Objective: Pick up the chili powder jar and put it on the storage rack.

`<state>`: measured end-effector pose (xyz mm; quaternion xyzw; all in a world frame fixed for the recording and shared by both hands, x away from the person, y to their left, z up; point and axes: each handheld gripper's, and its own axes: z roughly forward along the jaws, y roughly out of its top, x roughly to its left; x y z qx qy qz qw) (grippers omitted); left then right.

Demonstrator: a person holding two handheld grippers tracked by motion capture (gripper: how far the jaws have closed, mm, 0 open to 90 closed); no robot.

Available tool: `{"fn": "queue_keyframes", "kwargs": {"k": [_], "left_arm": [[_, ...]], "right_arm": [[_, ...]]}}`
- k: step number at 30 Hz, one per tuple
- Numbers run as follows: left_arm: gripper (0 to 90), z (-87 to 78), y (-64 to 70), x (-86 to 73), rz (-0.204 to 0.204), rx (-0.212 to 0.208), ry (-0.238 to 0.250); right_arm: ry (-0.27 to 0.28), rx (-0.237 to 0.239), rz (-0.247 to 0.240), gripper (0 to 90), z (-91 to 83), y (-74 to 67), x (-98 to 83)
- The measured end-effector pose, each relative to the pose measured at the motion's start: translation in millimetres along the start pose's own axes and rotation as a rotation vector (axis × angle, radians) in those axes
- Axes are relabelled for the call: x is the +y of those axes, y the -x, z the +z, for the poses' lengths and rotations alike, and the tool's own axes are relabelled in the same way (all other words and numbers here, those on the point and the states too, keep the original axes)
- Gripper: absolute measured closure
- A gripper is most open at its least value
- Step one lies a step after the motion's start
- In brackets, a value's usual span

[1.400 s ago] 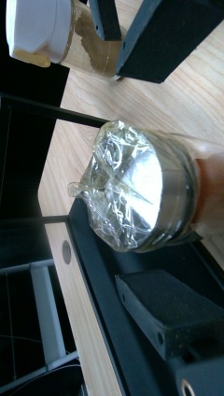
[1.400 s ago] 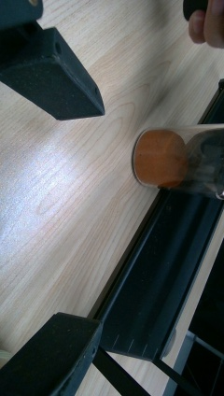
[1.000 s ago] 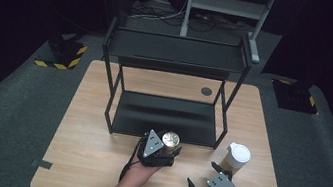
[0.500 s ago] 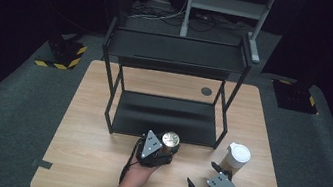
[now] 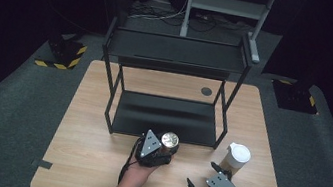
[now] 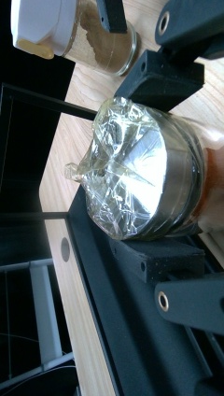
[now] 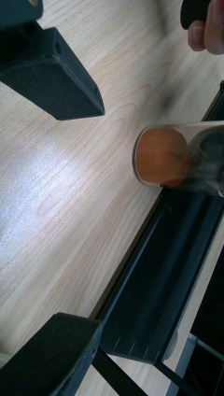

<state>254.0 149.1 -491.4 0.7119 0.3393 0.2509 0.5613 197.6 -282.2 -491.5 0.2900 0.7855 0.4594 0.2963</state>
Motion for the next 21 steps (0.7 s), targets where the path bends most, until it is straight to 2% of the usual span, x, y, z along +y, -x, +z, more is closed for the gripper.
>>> {"fn": "queue_keyframes", "kwargs": {"k": [11,21], "left_arm": [[34.1,-21.2,-6.2,2.2,-0.002,0.016,-0.012],[34.1,-52.1,-13.7,8.8,0.015,0.040,-0.021]], "right_arm": [[-0.014,-0.006,-0.008,0.0,1.1,-1.9,2.5],[-0.050,-0.013,-0.006,0.0,2.9,-2.8,8.1]]}}
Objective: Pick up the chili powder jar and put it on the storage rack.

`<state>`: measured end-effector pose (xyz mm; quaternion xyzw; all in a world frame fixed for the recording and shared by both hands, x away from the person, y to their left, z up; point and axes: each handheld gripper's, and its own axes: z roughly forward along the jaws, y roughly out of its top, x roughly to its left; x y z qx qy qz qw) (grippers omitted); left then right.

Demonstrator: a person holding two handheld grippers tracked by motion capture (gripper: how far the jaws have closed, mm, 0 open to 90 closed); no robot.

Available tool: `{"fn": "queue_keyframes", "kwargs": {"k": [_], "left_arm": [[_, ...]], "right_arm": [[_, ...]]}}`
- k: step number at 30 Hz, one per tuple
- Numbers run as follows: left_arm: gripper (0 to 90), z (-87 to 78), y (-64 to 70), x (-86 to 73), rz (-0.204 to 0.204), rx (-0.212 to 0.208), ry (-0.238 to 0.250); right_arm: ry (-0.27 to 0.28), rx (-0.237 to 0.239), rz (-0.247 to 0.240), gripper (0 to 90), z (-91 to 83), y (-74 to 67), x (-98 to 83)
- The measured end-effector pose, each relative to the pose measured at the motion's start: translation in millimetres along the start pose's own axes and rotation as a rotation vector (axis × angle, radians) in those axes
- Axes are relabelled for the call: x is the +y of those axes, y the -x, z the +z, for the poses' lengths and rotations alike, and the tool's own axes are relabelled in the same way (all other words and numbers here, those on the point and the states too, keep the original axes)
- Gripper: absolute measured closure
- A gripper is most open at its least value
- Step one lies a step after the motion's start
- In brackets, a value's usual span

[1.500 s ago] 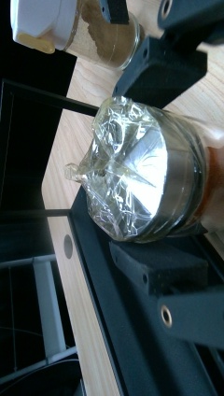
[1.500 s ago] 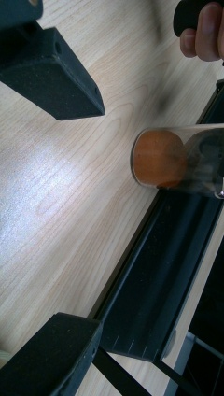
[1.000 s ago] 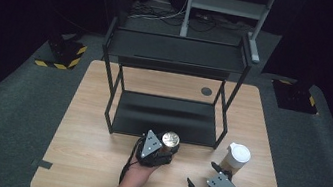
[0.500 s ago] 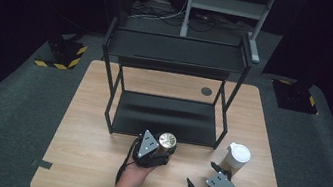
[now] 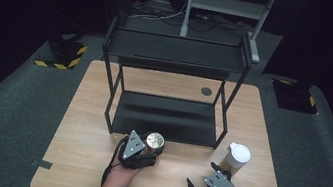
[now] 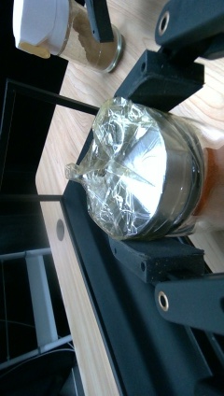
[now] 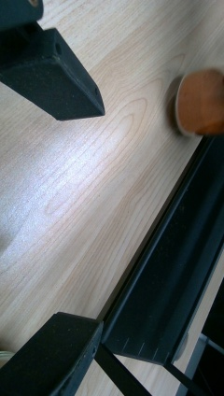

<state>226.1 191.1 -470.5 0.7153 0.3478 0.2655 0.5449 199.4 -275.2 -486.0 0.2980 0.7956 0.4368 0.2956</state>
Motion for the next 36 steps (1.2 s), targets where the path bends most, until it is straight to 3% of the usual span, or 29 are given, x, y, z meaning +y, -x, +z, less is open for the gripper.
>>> {"fn": "queue_keyframes", "kwargs": {"k": [9,27,36], "left_arm": [[34.1,-29.5,-9.3,1.6,-0.010,0.038,0.007],[34.1,-64.0,-17.4,-0.6,-0.026,0.091,0.040],[34.2,-81.5,-18.8,6.8,-0.035,0.114,0.063]], "right_arm": [[0.000,0.002,0.008,0.1,-0.4,1.4,-0.3],[0.000,-0.002,0.009,0.2,-1.6,1.1,-1.0],[-0.001,0.000,0.005,0.2,-1.3,1.4,-0.8]]}}
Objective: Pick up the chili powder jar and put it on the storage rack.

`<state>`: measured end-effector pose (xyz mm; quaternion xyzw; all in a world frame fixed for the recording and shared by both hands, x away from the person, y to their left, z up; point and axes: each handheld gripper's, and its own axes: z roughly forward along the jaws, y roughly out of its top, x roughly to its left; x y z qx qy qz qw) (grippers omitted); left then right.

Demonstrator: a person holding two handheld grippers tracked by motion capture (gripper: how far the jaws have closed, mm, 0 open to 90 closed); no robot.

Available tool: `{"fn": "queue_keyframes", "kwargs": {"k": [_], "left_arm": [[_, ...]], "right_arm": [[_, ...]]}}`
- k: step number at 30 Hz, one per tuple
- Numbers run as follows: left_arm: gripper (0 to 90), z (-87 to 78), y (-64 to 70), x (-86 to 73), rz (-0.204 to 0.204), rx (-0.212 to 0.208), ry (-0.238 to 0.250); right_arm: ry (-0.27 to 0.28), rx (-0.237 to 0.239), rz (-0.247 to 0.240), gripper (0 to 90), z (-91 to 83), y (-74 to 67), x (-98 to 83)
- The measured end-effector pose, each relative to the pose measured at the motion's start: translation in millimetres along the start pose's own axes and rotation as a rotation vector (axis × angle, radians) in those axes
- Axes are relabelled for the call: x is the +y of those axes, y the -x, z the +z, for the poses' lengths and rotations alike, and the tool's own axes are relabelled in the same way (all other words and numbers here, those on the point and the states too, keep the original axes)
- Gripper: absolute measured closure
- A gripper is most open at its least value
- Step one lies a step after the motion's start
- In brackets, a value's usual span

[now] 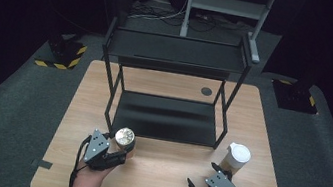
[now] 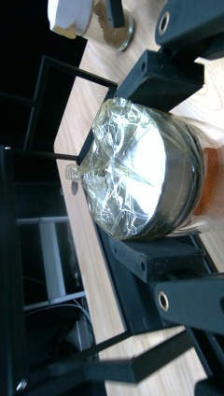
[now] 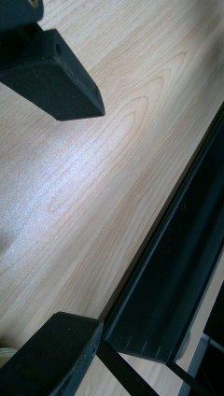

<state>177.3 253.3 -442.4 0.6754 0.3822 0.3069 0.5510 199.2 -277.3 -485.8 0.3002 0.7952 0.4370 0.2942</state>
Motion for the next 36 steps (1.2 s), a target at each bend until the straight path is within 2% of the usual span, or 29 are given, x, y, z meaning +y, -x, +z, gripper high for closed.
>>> {"fn": "queue_keyframes", "kwargs": {"k": [5,15,30,36], "left_arm": [[34.1,-6.5,-0.8,5.2,-0.005,0.016,0.019],[34.1,-10.9,-2.4,19.0,-0.003,0.017,0.057],[34.2,-3.4,1.4,42.4,-0.002,0.010,0.115],[34.1,3.1,4.9,52.9,0.013,0.013,0.134]], "right_arm": [[0.002,0.000,-0.003,0.3,0.0,-0.2,-0.3],[0.001,-0.002,-0.005,0.3,0.0,-0.7,-0.2],[0.004,0.003,-0.003,0.3,-0.2,0.4,-0.6],[0.013,-0.006,0.009,0.3,-1.4,-0.5,-2.5]]}}
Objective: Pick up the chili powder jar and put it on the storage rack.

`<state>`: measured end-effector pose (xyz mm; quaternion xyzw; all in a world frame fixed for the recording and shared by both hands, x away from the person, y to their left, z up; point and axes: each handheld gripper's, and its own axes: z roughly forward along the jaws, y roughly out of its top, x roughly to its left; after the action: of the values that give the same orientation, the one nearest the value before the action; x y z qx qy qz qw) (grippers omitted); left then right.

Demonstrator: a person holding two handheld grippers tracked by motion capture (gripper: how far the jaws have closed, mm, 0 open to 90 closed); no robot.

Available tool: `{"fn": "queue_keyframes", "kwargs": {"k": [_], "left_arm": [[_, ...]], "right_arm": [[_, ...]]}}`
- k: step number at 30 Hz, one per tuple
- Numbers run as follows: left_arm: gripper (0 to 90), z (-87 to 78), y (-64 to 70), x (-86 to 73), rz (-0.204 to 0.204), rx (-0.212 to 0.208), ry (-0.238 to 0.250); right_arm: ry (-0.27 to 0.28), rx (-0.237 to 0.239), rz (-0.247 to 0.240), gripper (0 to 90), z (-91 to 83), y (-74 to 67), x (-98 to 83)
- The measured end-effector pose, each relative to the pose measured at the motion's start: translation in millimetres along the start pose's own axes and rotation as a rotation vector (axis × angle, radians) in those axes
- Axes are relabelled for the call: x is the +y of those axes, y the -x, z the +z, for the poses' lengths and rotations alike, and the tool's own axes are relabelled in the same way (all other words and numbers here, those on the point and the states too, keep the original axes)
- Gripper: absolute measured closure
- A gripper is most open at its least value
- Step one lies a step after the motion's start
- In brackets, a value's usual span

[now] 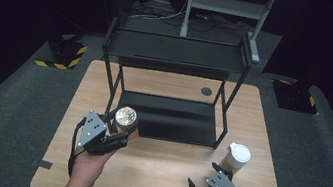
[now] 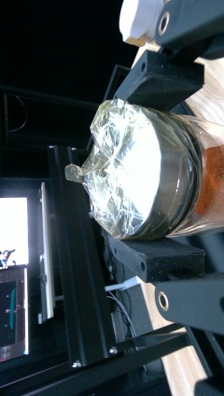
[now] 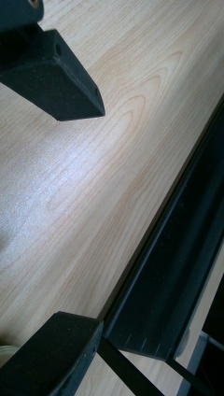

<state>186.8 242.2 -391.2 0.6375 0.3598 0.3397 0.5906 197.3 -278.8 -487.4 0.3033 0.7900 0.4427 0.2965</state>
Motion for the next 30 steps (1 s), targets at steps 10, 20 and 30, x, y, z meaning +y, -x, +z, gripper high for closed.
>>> {"fn": "queue_keyframes", "kwargs": {"k": [10,20,30], "left_arm": [[34.2,14.2,0.9,18.2,0.018,-0.010,0.030],[34.1,31.1,-4.9,31.3,0.013,-0.003,0.058],[34.2,41.0,-5.8,45.9,0.016,-0.003,0.096]], "right_arm": [[0.005,0.003,-0.005,0.3,-0.2,0.4,-0.8],[-0.007,0.008,-0.020,0.3,0.9,-0.2,1.4],[-0.007,0.018,-0.015,0.3,1.1,2.2,1.4]]}}
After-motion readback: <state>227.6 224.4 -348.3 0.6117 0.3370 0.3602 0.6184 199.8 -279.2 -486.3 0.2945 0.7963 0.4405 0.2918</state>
